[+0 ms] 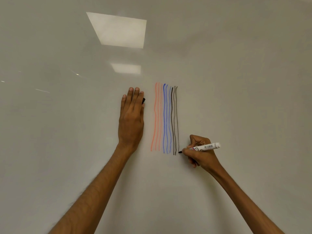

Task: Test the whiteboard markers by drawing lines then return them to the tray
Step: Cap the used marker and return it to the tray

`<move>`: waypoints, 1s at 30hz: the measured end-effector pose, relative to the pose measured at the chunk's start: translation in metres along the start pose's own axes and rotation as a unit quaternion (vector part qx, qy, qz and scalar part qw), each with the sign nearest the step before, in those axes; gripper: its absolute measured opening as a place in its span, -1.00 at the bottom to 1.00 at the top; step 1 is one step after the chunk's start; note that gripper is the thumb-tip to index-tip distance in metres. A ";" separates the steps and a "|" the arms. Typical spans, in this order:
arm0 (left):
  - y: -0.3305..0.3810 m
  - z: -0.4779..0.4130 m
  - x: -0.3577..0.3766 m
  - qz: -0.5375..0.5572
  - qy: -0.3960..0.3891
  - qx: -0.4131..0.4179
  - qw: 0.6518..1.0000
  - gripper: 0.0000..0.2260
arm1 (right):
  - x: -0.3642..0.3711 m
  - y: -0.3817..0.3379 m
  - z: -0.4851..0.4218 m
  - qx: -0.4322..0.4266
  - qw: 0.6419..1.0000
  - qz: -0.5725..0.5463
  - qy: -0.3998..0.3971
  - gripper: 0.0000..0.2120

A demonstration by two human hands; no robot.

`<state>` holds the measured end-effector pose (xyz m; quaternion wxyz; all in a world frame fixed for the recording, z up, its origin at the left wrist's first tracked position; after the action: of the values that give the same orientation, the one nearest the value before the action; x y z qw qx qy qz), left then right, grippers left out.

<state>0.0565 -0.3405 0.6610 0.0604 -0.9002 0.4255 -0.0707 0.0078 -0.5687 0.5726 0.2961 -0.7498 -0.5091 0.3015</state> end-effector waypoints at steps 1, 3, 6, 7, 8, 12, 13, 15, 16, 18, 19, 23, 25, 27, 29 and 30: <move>0.000 0.000 0.000 0.003 -0.001 -0.001 1.000 -0.64 | 0.000 0.001 0.001 0.002 1.000 0.001 0.001 -0.68; -0.001 0.001 -0.001 0.019 0.002 -0.009 1.000 -0.64 | 0.001 0.001 0.004 0.006 1.000 0.000 -0.004 -0.70; -0.004 0.000 -0.005 0.055 0.014 -0.032 0.998 -0.65 | -0.003 -0.007 0.005 0.018 1.000 -0.022 0.012 -0.71; -0.006 -0.001 -0.007 0.066 0.014 -0.041 0.997 -0.65 | -0.005 -0.010 0.003 0.026 0.999 -0.043 0.020 -0.72; -0.006 -0.001 -0.008 0.079 0.009 -0.053 0.995 -0.65 | -0.008 -0.013 0.003 0.037 0.997 -0.068 0.023 -0.73; -0.002 0.009 -0.017 0.158 -0.033 -0.121 0.979 -0.66 | -0.016 -0.017 0.013 0.081 0.988 -0.128 0.017 -0.67; -0.001 0.017 -0.021 0.184 -0.043 -0.144 0.971 -0.67 | -0.017 -0.016 0.019 0.089 0.988 -0.126 0.016 -0.68; 0.003 0.039 -0.034 0.242 -0.052 -0.200 0.948 -0.69 | -0.018 -0.014 0.034 0.100 0.987 -0.121 0.020 -0.78; 0.007 0.053 -0.042 0.266 -0.053 -0.231 0.935 -0.70 | -0.018 -0.014 0.041 0.105 0.987 -0.120 0.027 -0.82; 0.017 0.082 -0.060 0.283 -0.051 -0.285 0.914 -0.74 | -0.020 -0.014 0.055 0.108 0.985 -0.124 0.049 -0.90; 0.024 0.097 -0.069 0.282 -0.052 -0.306 0.908 -0.76 | -0.019 -0.015 0.061 0.110 0.984 -0.128 0.058 -0.90; 0.044 0.156 -0.094 0.330 -0.057 -0.424 0.841 -0.80 | -0.007 -0.016 0.086 0.119 0.981 -0.144 0.054 -0.90; 0.057 0.183 -0.104 0.354 -0.085 -0.465 0.807 -0.79 | 0.002 -0.013 0.100 0.127 0.979 -0.154 0.038 -0.91; 0.072 0.208 -0.111 0.369 -0.116 -0.489 0.782 -0.76 | 0.012 -0.004 0.116 0.146 0.976 -0.159 0.021 -0.90; 0.085 0.227 -0.120 0.379 -0.132 -0.510 0.761 -0.74 | 0.024 0.011 0.135 0.175 0.972 -0.159 0.001 -0.90; 0.091 0.235 -0.125 0.383 -0.137 -0.515 0.755 -0.76 | 0.030 0.019 0.146 0.190 0.969 -0.160 -0.009 -0.90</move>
<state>-0.0488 -0.2899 0.4048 -0.3325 -0.5574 0.6937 0.3122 -0.0823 -0.5264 0.4599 0.4728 -0.5858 -0.5589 0.3477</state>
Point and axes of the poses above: each hand's wrist, its own z-axis away from the middle knuckle, its own x-axis out of the palm, y = z × x, the point moved 6 cm from there along -z, towards the middle knuckle, and after that the axes turned 7 degrees about x, right-handed, at the moved point
